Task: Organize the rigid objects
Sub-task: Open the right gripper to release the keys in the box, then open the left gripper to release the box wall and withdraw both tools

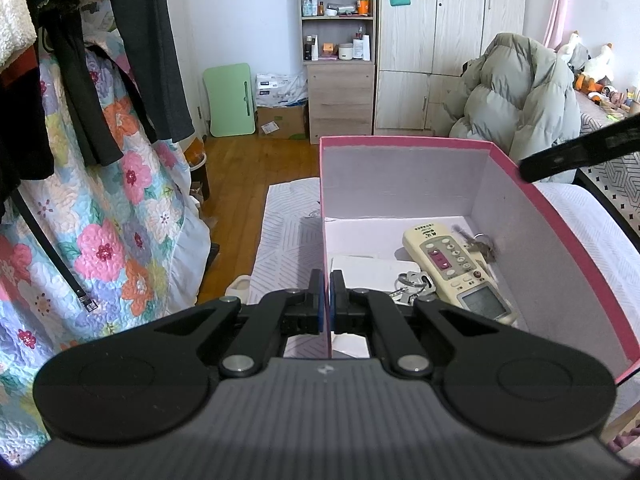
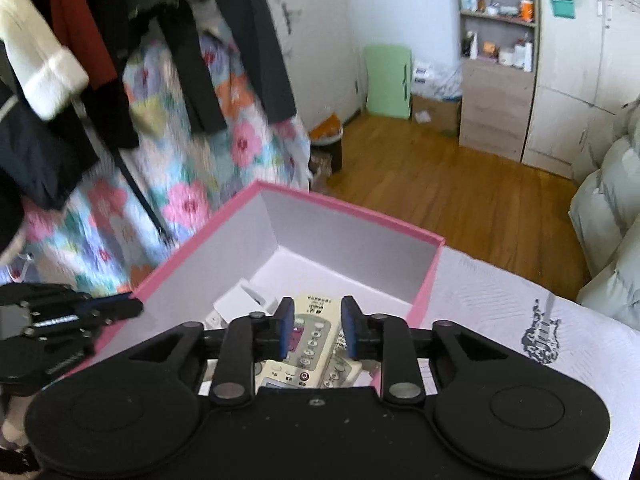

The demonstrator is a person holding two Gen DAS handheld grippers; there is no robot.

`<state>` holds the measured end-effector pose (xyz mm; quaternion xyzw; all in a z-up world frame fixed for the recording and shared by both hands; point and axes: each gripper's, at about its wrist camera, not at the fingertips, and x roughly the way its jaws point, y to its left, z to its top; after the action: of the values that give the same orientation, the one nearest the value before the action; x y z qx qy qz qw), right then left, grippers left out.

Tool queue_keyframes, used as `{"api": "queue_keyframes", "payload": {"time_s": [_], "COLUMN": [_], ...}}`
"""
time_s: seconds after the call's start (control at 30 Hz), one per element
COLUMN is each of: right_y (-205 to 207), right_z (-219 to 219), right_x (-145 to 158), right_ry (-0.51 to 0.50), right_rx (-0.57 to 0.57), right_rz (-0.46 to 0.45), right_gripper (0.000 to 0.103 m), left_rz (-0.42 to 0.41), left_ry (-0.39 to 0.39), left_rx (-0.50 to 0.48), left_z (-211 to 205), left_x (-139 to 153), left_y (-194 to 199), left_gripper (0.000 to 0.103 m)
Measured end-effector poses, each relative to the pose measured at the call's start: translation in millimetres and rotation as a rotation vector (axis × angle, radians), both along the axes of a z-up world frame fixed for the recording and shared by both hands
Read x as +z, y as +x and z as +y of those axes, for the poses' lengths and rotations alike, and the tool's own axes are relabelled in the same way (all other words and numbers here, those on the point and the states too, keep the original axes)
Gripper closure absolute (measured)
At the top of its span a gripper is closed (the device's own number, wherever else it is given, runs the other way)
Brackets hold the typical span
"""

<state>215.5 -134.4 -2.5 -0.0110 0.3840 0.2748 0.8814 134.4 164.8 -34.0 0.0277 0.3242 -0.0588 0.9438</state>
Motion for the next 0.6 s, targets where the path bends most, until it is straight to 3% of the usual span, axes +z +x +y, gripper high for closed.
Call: {"api": "queue_keyframes", "payload": {"time_s": [0.23,0.43,0.6], "right_y": [-37,-59,-65], "right_z": [-25,-19,-15], "right_x": [12,8,0], "right_ry": [0.055,-0.026,-0.038], "right_rx": [-0.031,-0.058,-0.068], "right_rz": [-0.032,-0.121,-0.119], "right_gripper": [0.068,0.066,0.065], "left_rz": [0.013,0.021,0.030], "left_ry": [-0.001,0.018,0.026], "left_rx": [0.005,0.021,0.025], "left_z": [1,-4,-5], "left_x": [-2,-4,-5], "left_y": [2,3,2], "left_gripper": [0.101,0.101,0.101]}}
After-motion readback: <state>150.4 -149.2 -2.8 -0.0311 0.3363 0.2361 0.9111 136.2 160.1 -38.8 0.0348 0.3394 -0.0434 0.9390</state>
